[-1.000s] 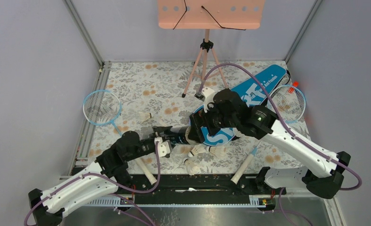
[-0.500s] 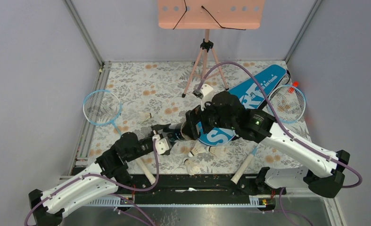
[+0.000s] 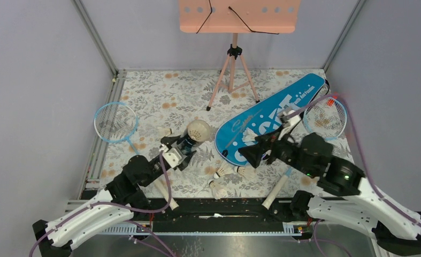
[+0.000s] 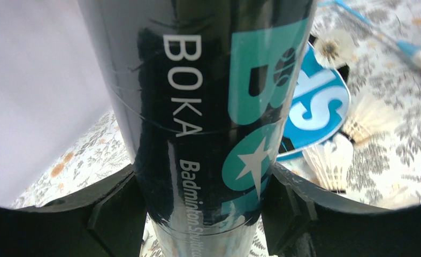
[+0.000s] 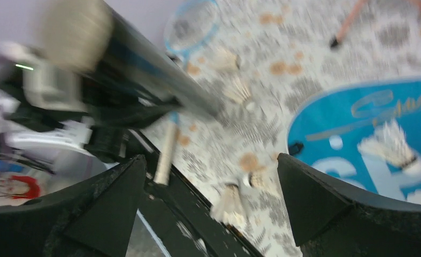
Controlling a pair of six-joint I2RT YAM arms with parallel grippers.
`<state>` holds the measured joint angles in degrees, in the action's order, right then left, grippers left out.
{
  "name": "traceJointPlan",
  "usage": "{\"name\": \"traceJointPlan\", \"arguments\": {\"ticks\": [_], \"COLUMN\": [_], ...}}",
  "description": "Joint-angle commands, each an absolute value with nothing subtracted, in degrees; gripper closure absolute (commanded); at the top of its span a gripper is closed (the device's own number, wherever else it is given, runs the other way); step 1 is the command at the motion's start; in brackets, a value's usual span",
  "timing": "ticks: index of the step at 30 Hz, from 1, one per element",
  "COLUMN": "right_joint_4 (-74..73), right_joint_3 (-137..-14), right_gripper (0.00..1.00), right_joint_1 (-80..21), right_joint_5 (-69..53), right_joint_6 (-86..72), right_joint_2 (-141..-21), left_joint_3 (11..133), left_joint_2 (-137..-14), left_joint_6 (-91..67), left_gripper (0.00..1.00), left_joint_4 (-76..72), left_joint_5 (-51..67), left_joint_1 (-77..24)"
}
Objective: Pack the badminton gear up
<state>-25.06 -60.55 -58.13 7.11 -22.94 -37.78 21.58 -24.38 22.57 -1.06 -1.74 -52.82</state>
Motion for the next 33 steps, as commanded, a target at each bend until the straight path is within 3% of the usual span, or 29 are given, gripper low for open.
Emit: {"name": "traceJointPlan", "arguments": {"ticks": [1, 10, 15, 23, 28, 33], "right_joint_4": [-24.6, -15.8, -12.8, -11.2, -9.5, -10.5], "right_joint_3": [-50.3, -46.1, -48.3, -48.1, -47.0, -47.6], "right_gripper": [0.0, 0.03, 0.12, 0.28, 0.45, 0.72], "right_joint_1": [-57.4, -55.3, -54.8, -54.8, -54.8, -54.9], "right_joint_5": [12.3, 9.0, 8.7, 4.9, 3.0, 4.5], "right_joint_6": [-29.3, -30.6, -30.7, -32.6, -33.3, -33.0], "right_joint_2": [-41.5, -64.3, -75.5, -82.0, -82.9, -81.6], "left_joint_3": [20.7, 19.3, 19.5, 20.5, 21.2, 21.9], "left_joint_2": [-21.3, -19.8, -19.2, -20.8, -23.6, -25.3], "left_joint_6": [13.5, 5.7, 1.7, 2.8, 3.3, 3.9], "left_gripper": [0.78, 0.78, 0.76, 0.78, 0.8, 0.86], "left_joint_4": [-12.1, -13.9, -13.0, -10.3, -9.9, -9.7], "left_joint_5": [-12.9, -21.6, -23.8, -23.7, -24.4, -24.3], "left_joint_1": [-52.9, -52.8, -52.9, -52.9, -52.9, -52.9]}}
